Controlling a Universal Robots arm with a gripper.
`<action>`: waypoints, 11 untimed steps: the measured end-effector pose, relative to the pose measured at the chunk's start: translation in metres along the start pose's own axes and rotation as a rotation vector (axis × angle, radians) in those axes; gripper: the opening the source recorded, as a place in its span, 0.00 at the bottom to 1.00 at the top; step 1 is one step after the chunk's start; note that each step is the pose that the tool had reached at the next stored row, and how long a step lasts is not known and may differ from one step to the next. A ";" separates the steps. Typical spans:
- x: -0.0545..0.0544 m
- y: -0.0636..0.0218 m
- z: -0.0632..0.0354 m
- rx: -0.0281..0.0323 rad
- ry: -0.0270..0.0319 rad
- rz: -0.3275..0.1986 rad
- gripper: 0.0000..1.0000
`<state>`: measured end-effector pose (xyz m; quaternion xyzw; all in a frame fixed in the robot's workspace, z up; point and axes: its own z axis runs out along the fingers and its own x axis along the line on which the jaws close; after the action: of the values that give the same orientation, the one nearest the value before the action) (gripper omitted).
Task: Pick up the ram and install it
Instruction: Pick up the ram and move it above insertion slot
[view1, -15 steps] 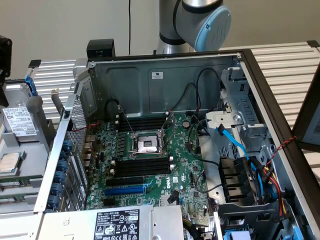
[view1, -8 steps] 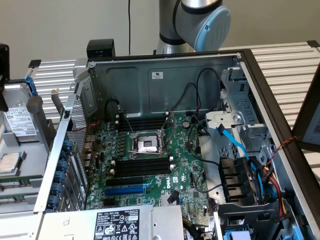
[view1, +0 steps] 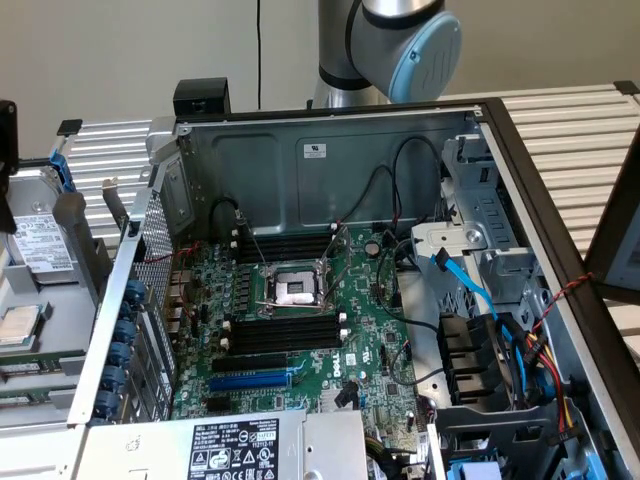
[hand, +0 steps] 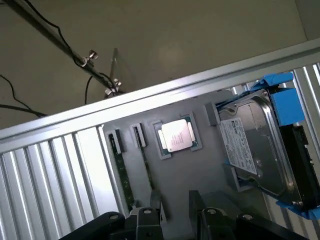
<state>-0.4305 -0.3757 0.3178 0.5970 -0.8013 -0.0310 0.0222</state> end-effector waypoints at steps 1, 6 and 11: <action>0.000 0.0000 0.0005 -0.0017 0.0014 -0.010 0.36; 0.000 0.0006 0.0020 -0.0077 0.0095 -0.046 0.36; 0.001 0.0031 0.0026 -0.0061 0.0311 -0.063 0.36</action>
<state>-0.4340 -0.3758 0.3155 0.6222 -0.7817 -0.0248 0.0355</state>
